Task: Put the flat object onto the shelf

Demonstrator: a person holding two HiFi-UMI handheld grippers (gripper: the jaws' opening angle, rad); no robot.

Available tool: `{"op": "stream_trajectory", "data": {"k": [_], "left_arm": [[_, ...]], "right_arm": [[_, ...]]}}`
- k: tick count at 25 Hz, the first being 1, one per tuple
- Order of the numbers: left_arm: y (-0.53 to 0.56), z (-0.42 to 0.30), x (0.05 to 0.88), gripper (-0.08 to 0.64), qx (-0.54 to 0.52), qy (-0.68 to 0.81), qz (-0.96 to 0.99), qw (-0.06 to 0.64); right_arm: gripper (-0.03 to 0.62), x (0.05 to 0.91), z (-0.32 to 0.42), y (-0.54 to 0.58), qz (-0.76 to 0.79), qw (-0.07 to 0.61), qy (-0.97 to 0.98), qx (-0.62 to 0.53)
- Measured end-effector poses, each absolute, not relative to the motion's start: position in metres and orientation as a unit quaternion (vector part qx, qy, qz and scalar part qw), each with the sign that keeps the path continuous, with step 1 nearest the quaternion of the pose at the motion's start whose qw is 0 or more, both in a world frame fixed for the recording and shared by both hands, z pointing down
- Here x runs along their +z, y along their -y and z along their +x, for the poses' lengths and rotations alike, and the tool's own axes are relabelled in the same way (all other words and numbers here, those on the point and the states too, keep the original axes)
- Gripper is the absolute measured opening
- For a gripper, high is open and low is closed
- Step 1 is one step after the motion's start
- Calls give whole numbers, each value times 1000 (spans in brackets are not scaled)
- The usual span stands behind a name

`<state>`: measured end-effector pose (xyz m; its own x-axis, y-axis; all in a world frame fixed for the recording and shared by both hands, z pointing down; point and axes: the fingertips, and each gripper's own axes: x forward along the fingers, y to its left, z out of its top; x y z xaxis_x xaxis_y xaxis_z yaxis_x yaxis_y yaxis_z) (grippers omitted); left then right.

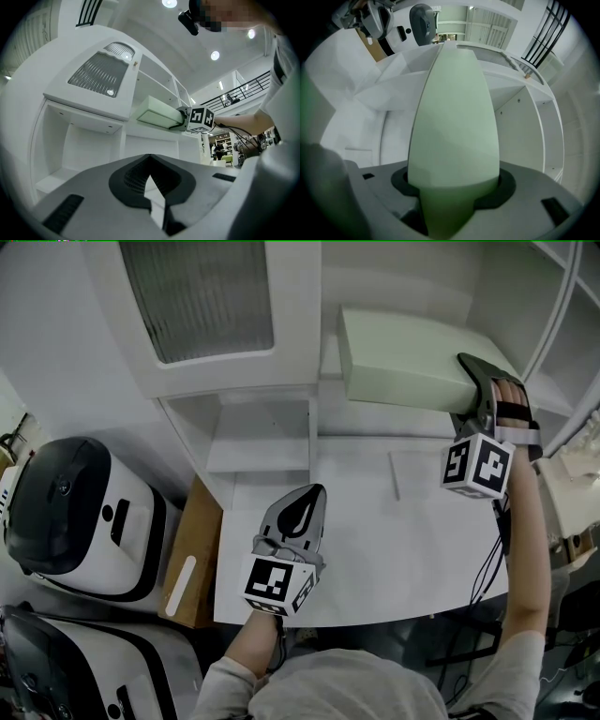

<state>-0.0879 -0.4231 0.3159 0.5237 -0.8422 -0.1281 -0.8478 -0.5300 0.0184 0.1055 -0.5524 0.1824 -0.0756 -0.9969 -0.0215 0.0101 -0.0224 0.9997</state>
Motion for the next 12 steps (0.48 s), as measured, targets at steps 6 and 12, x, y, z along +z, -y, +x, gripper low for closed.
{"op": "stream_trajectory", "data": {"k": [6, 12], "left_arm": [[429, -94, 318, 15, 62, -487, -871, 19], [428, -89, 320, 15, 64, -481, -874, 16]], "right_arm": [[287, 183, 106, 557, 477, 484, 516, -522], [287, 184, 106, 556, 483, 477, 514, -524]]}}
